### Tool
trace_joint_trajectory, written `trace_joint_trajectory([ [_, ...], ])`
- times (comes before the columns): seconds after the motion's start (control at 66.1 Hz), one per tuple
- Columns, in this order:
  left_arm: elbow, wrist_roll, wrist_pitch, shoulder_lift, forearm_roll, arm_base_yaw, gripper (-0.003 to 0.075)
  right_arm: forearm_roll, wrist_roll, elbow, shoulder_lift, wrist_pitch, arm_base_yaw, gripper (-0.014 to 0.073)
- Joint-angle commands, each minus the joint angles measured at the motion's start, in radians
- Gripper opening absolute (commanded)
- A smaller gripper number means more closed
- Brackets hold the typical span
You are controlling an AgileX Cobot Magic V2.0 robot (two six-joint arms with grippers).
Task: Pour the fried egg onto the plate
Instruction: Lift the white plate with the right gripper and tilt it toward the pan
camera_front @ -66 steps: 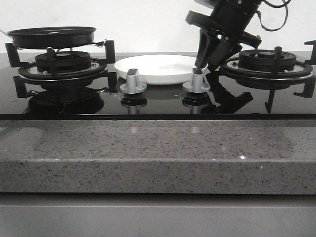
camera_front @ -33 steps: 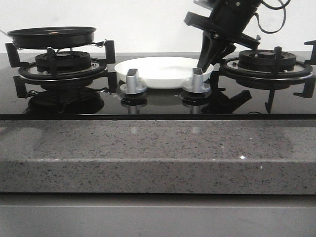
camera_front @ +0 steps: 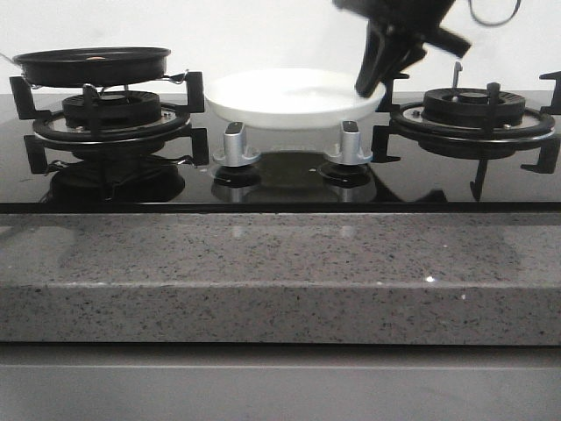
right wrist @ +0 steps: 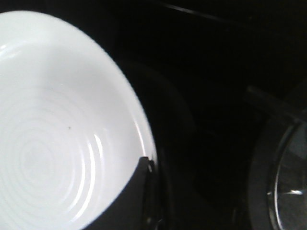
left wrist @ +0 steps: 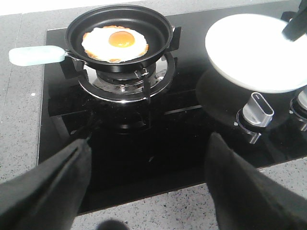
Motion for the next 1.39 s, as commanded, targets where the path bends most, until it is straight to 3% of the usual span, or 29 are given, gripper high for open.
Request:
trace_joint_trajectory([
  [0.0, -0.028, -0.001, -0.066, 0.002, -0.006, -0.009, 0.0501, 0.043, 0.005, -0.024, -0.11, -0.014, -0.006, -0.0067],
  [0.333, -0.028, -0.001, -0.066, 0.002, -0.006, -0.009, 0.0501, 0.201, 0.028, -0.026, -0.205, 0.105, -0.006, -0.0067],
  [0.454, -0.028, -0.001, -0.066, 0.002, -0.006, -0.009, 0.0501, 0.181, 0.126, -0.011, -0.25, 0.092, 0.001, -0.0067],
  [0.605, -0.028, -0.001, -0.066, 0.002, -0.006, -0.009, 0.0501, 0.085, 0.154, 0.08, -0.347, 0.07, 0.038, -0.0067],
  [0.757, -0.028, -0.001, -0.066, 0.002, -0.006, -0.009, 0.0501, -0.027, 0.181, 0.291, -0.49, -0.071, 0.104, -0.0067],
  [1.044, -0.028, -0.001, -0.066, 0.002, -0.006, -0.009, 0.0501, -0.027, 0.181, 0.743, -0.688, -0.404, 0.167, -0.0067],
  [1.241, -0.028, -0.001, -0.066, 0.002, -0.006, -0.009, 0.0501, -0.008, 0.182, 0.911, -0.677, -0.569, 0.167, -0.0067],
  [1.377, -0.028, -0.001, -0.066, 0.002, -0.006, -0.009, 0.0501, -0.008, 0.182, 0.936, -0.659, -0.624, 0.167, -0.0067],
])
